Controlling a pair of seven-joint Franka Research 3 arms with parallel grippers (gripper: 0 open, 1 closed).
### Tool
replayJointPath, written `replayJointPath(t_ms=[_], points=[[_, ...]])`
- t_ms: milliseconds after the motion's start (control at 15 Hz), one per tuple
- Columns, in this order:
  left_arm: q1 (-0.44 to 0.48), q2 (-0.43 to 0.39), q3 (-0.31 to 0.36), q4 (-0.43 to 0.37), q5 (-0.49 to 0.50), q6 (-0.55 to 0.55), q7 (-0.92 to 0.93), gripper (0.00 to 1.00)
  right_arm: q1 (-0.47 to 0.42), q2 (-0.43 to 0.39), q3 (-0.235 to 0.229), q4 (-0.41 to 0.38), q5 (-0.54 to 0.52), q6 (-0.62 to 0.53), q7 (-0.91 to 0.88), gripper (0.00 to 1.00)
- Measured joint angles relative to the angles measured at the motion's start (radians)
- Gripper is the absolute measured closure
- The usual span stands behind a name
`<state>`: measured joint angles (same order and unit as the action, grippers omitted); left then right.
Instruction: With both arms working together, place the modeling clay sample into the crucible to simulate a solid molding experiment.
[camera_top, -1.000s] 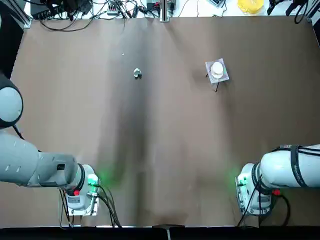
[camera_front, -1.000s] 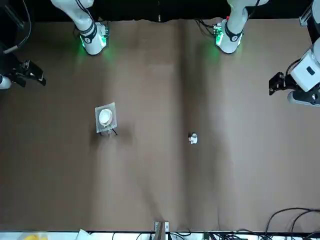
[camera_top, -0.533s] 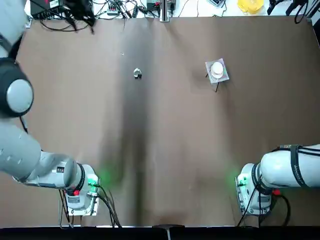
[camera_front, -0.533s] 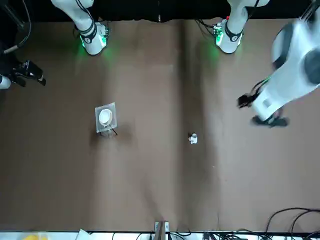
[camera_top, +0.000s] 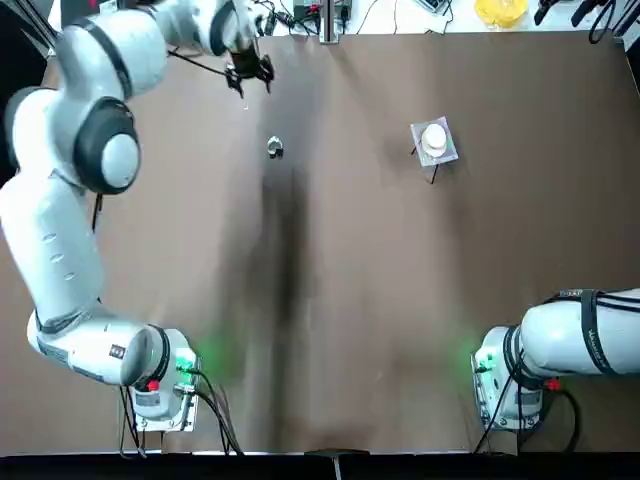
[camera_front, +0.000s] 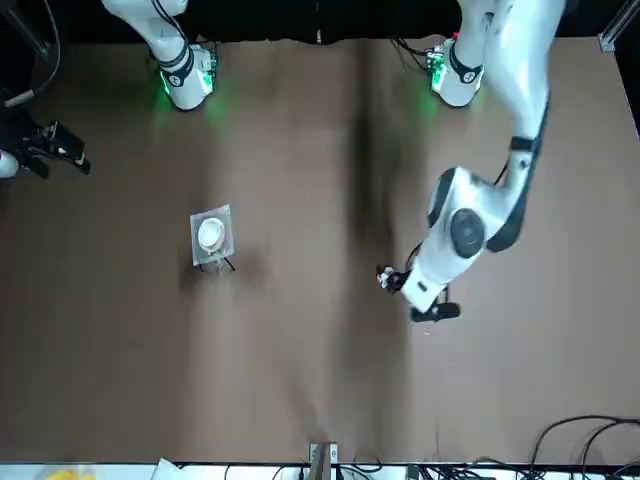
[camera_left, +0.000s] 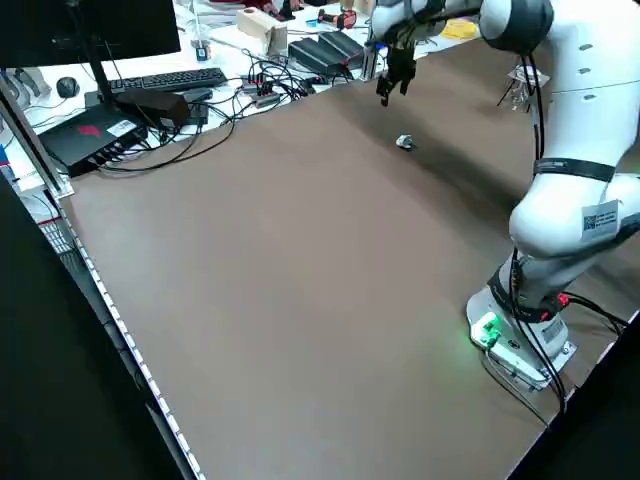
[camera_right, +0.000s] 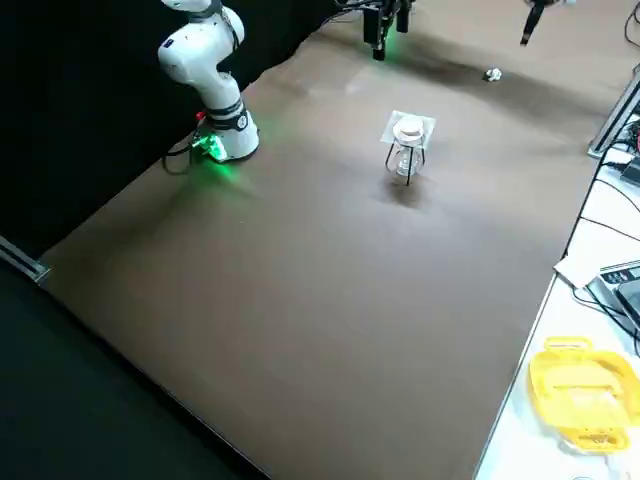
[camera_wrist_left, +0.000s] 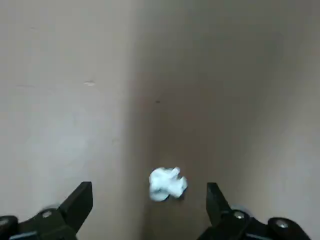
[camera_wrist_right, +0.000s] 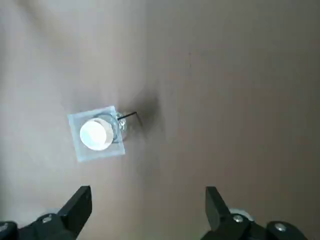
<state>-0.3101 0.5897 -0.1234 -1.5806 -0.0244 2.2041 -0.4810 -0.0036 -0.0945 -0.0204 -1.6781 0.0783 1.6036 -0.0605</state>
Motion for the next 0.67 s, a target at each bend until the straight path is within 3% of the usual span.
replayJointPath(t_ms=[333, 667], points=[[-0.054, 0.164, 0.001, 0.013, 0.000, 0.193, -0.048, 0.00, 0.020, 0.036, 0.013, -0.012, 0.004, -0.004, -0.004, 0.00], [-0.078, 0.192, 0.002, 0.021, 0.000, 0.207, -0.094, 0.02, 0.085, 0.252, 0.016, -0.037, 0.014, 0.008, -0.004, 0.00]])
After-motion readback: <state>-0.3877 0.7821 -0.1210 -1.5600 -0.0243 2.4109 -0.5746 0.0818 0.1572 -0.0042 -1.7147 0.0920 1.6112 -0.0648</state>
